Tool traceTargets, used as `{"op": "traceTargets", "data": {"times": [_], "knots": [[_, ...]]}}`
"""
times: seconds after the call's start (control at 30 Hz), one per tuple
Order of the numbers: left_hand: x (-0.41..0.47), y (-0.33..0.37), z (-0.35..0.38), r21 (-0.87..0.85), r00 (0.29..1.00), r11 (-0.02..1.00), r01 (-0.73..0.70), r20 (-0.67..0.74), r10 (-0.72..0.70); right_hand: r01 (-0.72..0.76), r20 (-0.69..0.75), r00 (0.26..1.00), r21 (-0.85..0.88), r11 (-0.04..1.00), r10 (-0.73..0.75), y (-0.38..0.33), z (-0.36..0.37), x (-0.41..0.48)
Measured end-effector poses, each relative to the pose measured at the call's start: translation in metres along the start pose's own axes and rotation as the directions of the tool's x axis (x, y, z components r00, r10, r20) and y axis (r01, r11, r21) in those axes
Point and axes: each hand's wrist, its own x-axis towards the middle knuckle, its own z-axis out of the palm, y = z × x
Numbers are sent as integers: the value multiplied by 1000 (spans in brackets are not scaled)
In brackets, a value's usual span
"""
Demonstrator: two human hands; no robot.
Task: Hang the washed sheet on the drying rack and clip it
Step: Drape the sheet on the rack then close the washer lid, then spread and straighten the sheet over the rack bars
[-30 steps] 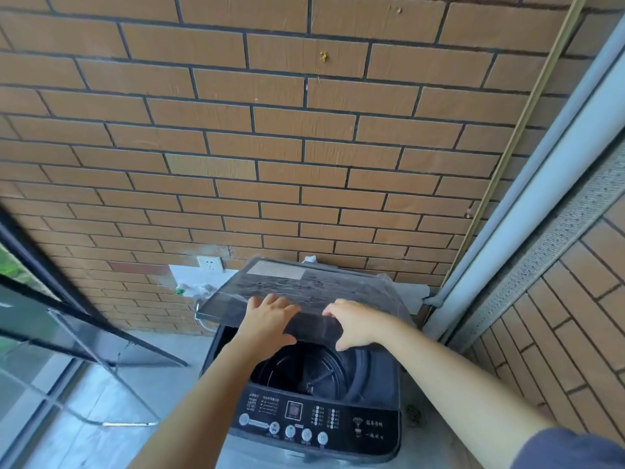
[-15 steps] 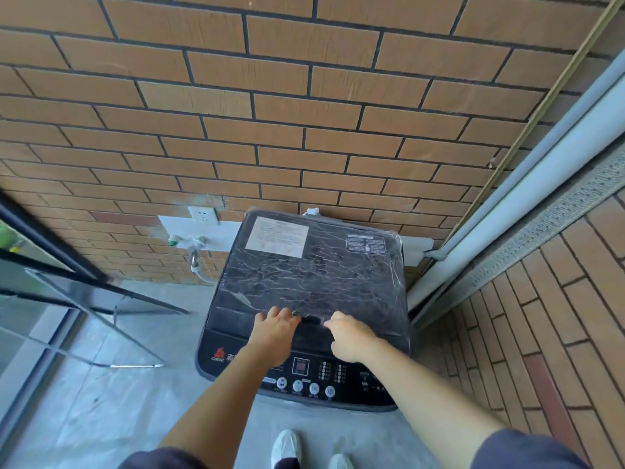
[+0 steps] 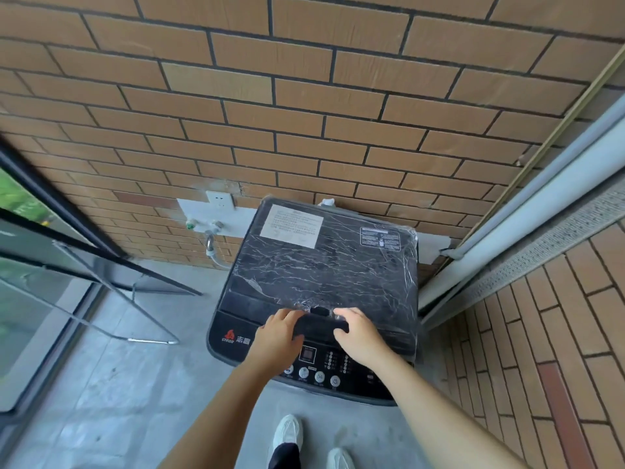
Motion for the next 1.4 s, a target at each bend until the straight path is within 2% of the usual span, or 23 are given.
{"op": "traceTargets", "data": {"times": [0.07, 0.23, 0.33, 0.43, 0.57, 0.67, 0.73, 0.9, 1.17, 1.4], "knots": [[-18, 1, 1, -126, 995, 991, 42, -80, -53, 42, -41, 998, 119, 992, -37, -4, -6, -9], [-73, 17, -4, -304, 938, 946, 111, -283, -201, 172, -17, 984, 307, 936, -175, -20, -11, -37], [-114, 30, 0, -453, 839, 882, 129, -424, -340, 255, 34, 958, 363, 896, -286, -24, -4, -54], [-164, 36, 20, -589, 718, 796, 139, -494, -491, 284, 128, 923, 412, 866, -364, -27, 14, -73], [-232, 31, 42, -662, 582, 725, 191, -519, -627, 319, 237, 857, 452, 833, -457, -43, 45, -106], [-279, 23, 49, -711, 440, 671, 211, -544, -714, 352, 361, 771, 445, 823, -525, -62, 71, -129], [-313, 19, 53, -741, 349, 638, 212, -552, -757, 381, 416, 718, 436, 815, -558, -77, 92, -147], [-405, 5, 70, -798, 182, 564, 211, -535, -825, 428, 528, 599, 425, 798, -602, -109, 147, -211], [-583, -30, 108, -864, 3, 471, 178, -479, -878, 490, 613, 451, 437, 754, -649, -152, 265, -357], [-707, -69, 105, -842, -114, 506, 189, -530, -840, 577, 629, 325, 460, 675, -706, -200, 340, -473]]}}
